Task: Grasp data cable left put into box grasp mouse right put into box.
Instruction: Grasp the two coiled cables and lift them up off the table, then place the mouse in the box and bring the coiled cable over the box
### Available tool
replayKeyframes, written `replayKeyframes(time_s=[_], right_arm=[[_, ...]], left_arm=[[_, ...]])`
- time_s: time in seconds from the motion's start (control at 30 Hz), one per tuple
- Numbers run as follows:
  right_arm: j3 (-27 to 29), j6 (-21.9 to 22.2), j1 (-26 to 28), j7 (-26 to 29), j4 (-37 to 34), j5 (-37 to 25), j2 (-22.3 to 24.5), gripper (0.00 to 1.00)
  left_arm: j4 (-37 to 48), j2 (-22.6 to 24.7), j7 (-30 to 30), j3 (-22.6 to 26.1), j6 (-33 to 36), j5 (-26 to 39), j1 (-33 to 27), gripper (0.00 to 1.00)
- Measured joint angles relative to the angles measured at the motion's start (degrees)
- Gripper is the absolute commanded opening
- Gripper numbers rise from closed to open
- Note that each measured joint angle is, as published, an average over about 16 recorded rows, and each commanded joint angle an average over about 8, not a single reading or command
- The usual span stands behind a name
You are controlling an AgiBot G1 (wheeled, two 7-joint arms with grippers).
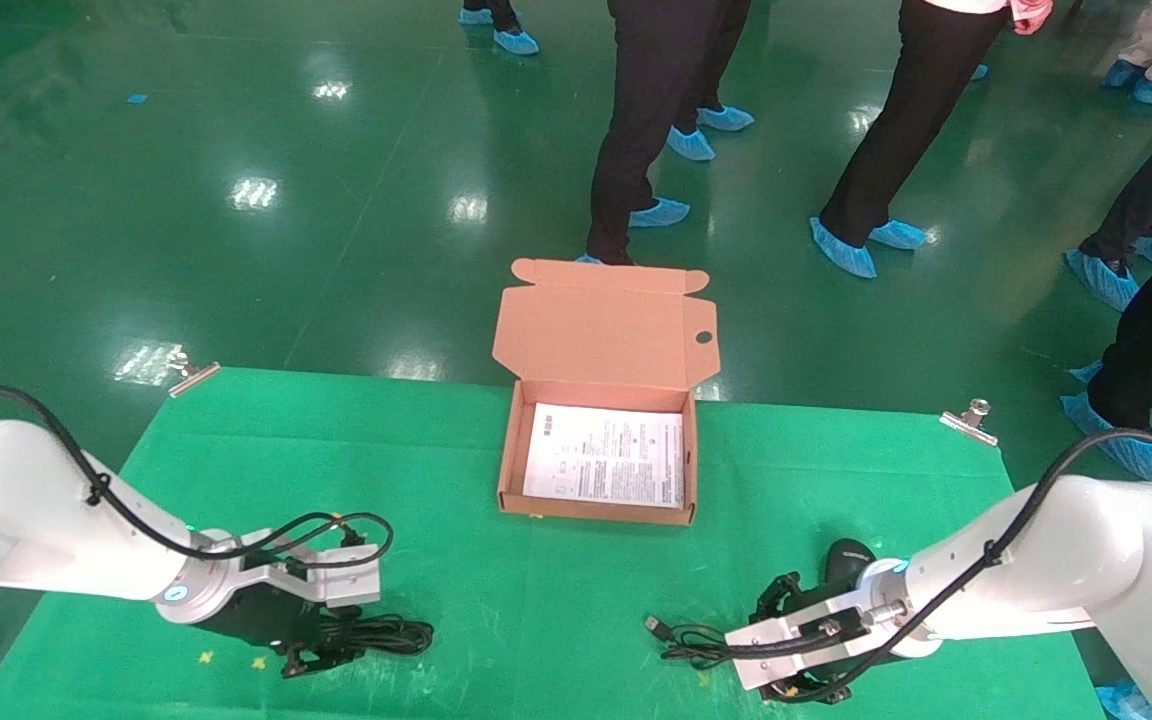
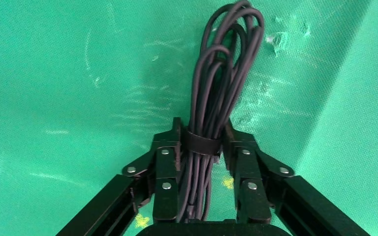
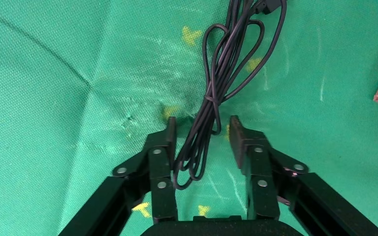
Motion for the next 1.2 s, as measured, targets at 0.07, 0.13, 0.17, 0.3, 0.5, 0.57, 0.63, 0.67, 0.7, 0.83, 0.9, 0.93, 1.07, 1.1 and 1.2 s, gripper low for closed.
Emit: replayKeyframes(time_s=[0.07,0.13,0.17,0.3,0.5,0.57,0.63,0.67,0.7,0.83,0.9,0.93,1.07,1.1,1.2], right_arm=[[0.0,0.0,0.0,0.0,0.0,0.0,0.0,0.0],[0.0,0.0,0.0,0.0,0.0,0.0,0.0,0.0],[0.0,0.0,0.0,0.0,0.0,0.0,0.0,0.0],[0.0,0.0,0.0,0.0,0.0,0.0,0.0,0.0],[0.2,0.0,0.4,0.1,0.2,0.1,0.3,0.0],[0.4,-0.1,0.7,0.4,0.4,0.2,0.6,0.0],[0.7,-0.1,1.2,0.8,0.8,0.5,1.1,0.0],[1.0,-0.2,1.5,1.0,1.1,0.6,1.4,0.0],[1.2,-0.2,1.8,1.4,1.3,0.8,1.7,0.0],[2.7,0.1,3.2,3.3,2.9,1.9,3.5,0.0],[3.7,0.4,4.1,4.7,3.8,2.6,4.5,0.0],[4.2,0.6,4.6,5.5,4.2,2.9,5.0,0.0],[6.3,1.9,6.5,8.8,6.2,4.0,6.8,0.0],[6.8,2.3,6.9,9.6,6.6,4.3,7.2,0.0],[8.2,3.6,8.3,11.8,8.0,4.9,7.9,0.0]], left_arm=[[0.0,0.0,0.0,0.0,0.0,0.0,0.0,0.0],[0.0,0.0,0.0,0.0,0.0,0.0,0.0,0.0],[0.0,0.0,0.0,0.0,0.0,0.0,0.0,0.0],[-0.1,0.0,0.0,0.0,0.1,0.0,0.0,0.0],[-0.2,-0.1,0.0,0.0,0.0,0.0,-0.1,0.0],[-0.4,-0.2,0.0,0.1,0.1,0.2,-0.3,0.0],[-0.7,-0.5,-0.2,0.1,0.1,0.3,-0.7,0.0],[-0.9,-0.6,-0.2,0.1,0.2,0.3,-0.9,0.0],[-1.3,-0.8,-0.3,0.1,0.2,0.4,-1.2,0.0],[-3.3,-1.7,-0.8,0.0,0.3,0.6,-2.5,0.0],[-4.7,-2.2,-1.1,-0.1,0.3,0.8,-3.2,0.0],[-5.5,-2.6,-1.3,-0.1,0.3,0.9,-3.6,0.0],[-9.6,-3.9,-2.7,-0.4,-0.1,1.4,-5.0,0.0],[-10.8,-4.2,-3.1,-0.4,-0.3,1.5,-5.3,0.0],[-14.5,-5.0,-4.4,-0.6,-1.1,2.2,-6.0,0.0]])
